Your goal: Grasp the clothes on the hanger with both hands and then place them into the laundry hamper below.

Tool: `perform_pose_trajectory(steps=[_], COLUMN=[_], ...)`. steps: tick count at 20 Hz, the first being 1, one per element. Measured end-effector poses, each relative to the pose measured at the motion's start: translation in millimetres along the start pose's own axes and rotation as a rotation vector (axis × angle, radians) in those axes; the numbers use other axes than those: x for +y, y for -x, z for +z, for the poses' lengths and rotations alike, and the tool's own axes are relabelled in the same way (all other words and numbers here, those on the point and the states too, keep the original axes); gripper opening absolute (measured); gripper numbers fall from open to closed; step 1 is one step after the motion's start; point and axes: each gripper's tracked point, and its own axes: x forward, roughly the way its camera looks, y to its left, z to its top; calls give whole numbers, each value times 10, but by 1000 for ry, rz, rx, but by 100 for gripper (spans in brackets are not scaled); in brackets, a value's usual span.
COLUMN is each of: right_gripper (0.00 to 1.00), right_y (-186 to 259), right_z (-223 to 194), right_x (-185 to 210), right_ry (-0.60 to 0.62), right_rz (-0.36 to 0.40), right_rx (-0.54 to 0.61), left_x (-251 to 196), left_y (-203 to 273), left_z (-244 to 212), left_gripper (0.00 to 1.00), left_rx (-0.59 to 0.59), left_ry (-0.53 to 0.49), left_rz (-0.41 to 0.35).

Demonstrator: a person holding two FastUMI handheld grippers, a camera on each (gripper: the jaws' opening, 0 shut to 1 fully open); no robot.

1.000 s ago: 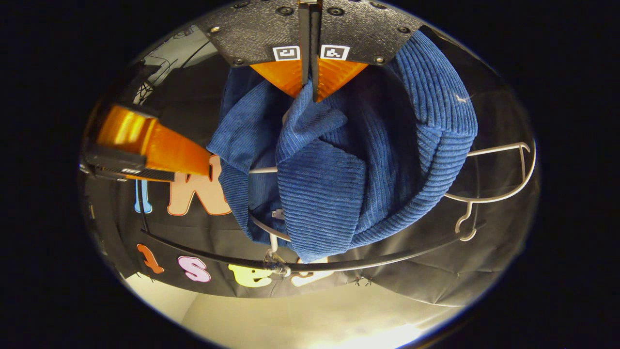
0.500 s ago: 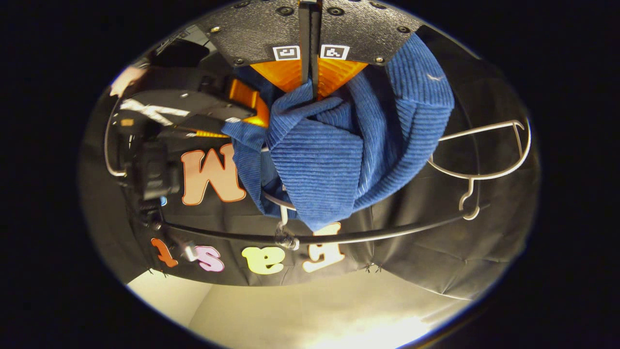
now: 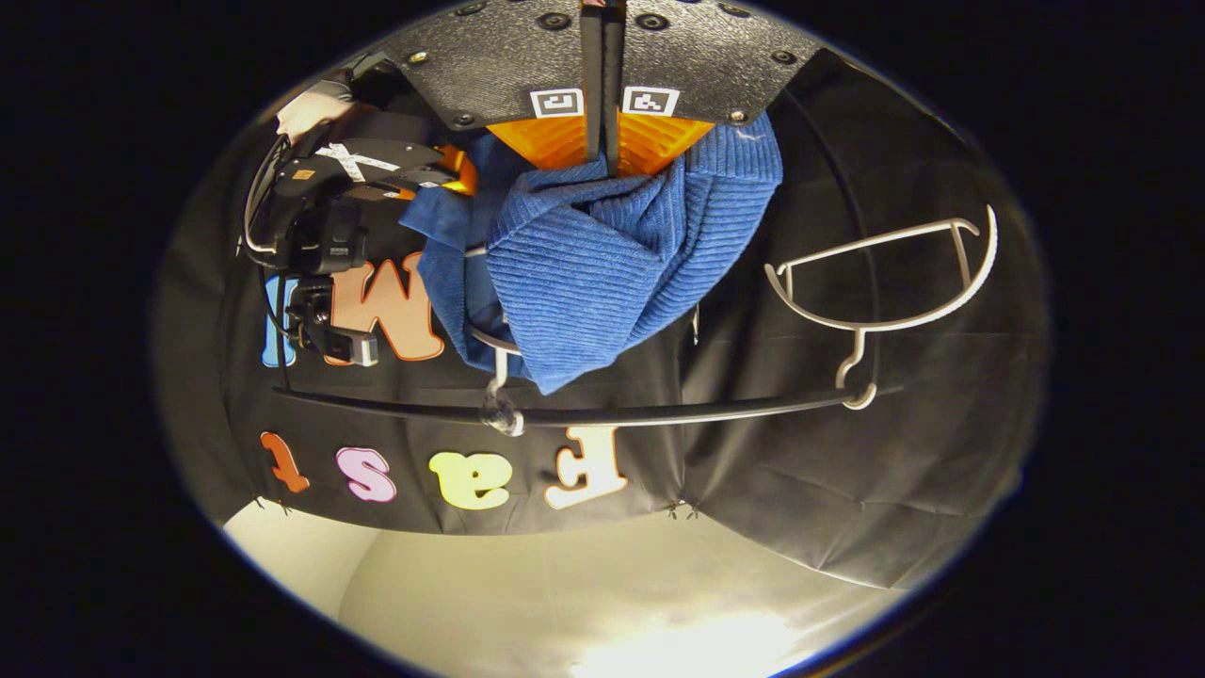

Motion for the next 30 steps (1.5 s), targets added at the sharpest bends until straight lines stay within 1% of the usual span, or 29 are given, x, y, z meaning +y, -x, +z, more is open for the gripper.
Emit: perform_pose_trajectory(steps=[1,2,3,4,7,8,11,12,15,19,20,21,23,26,27,28,29,30], right_gripper=[27,13,17,17,17,17,16,17,16,16,16,16,16,16,16,16,17,16], right_y=[7,17,37,50,112,130,184,187,155,178,193,213,234,253,256,258,260,263], right_z=[3,26,36,66,198,276,527,615,807,963,994,1022,1061,1129,1139,1156,1158,1166], right_x=[-57,-101,-109,-147,-306,-362,-521,-576,-708,-819,-834,-850,-864,-869,-868,-867,-866,-851], right_ry=[1,0,6,16,47,59,76,77,72,51,45,43,51,44,43,45,46,44], right_rz=[-15,-23,-28,-40,-83,-98,-139,-149,-168,-182,-184,-186,-189,-187,-187,-188,-187,-181], right_rx=[0,-1,1,1,-25,-43,-106,-124,-159,-190,-195,-200,-208,-224,-225,-227,-228,-228], left_x=[35,65,89,105,178,203,314,350,435,514,525,513,578,817,935,1079,1205,1304], left_y=[15,39,57,79,143,164,204,216,236,241,250,254,268,264,269,263,270,261], left_z=[35,63,106,145,304,373,564,636,776,824,837,861,926,954,945,940,941,940], left_gripper=[1,1,1,2,1,2,2,1,0,0,0,1,0,0,0,1,0,1], left_rx=[-3,-6,-12,-17,-41,-54,-84,-97,-119,-116,-114,-111,-117,-116,-113,-112,-110,-107], left_ry=[4,11,17,21,25,24,8,1,-20,-55,-50,-19,83,207,216,201,173,142], left_rz=[10,17,20,22,21,23,45,54,74,102,101,90,81,105,129,155,180,198])
